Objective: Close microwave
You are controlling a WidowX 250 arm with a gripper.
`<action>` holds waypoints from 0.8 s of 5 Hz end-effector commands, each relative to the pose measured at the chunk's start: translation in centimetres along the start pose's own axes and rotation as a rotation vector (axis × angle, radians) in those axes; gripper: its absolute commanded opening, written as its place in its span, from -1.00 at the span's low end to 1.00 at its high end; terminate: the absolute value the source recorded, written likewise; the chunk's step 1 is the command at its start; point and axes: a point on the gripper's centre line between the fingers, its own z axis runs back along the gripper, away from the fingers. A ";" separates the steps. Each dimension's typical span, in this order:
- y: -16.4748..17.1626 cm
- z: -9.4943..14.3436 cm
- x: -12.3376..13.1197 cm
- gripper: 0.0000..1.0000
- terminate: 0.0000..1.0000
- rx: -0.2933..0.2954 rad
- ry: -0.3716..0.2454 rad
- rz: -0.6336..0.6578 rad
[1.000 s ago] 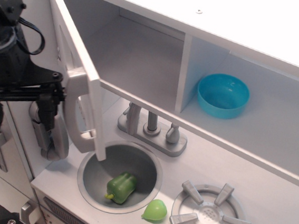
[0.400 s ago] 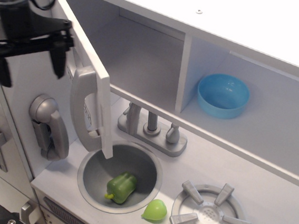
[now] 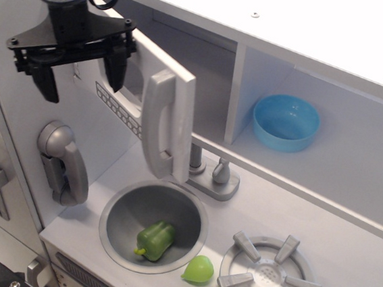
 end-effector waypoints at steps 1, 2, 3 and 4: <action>-2.2 0.8 0.9 1.00 -1.00 -0.044 -0.047 -0.001; -3.5 0.5 1.0 1.00 -1.00 -0.048 -0.068 0.007; -3.8 0.0 -0.7 1.00 -1.00 -0.054 -0.072 0.018; -4.3 0.0 -0.7 1.00 -1.00 -0.065 -0.077 0.029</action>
